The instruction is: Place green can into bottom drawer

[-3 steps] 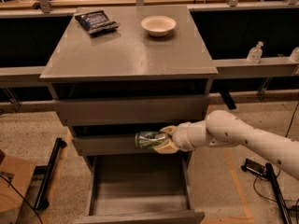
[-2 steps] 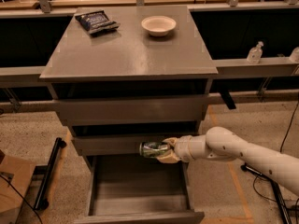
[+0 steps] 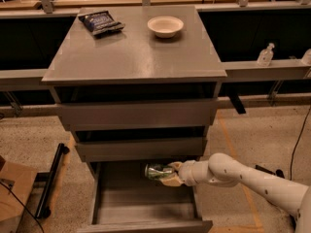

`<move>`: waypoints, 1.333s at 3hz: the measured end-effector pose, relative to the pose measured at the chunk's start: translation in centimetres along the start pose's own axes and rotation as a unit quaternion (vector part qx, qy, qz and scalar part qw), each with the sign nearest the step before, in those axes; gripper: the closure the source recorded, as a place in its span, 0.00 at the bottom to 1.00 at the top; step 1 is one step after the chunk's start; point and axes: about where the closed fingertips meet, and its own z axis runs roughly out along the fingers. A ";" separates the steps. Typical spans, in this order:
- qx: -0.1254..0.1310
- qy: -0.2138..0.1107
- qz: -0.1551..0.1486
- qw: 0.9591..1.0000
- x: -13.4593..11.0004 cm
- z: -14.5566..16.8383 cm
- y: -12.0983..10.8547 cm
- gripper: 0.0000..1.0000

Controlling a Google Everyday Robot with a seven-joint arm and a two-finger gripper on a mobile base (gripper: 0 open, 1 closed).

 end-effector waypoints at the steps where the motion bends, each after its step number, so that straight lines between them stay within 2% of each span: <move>1: -0.007 0.016 -0.024 1.000 -0.2 1.0 -0.2 1.00; 2: -0.012 0.033 -0.035 0.999 2.4 4.0 -0.9 1.00; 3: -0.010 0.047 -0.037 0.998 6.8 7.6 -0.8 1.00; 4: -0.016 0.048 -0.024 0.998 11.5 11.0 -0.2 1.00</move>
Offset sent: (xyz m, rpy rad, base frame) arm 0.0128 0.0195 -0.1076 -0.1018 0.0098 0.0825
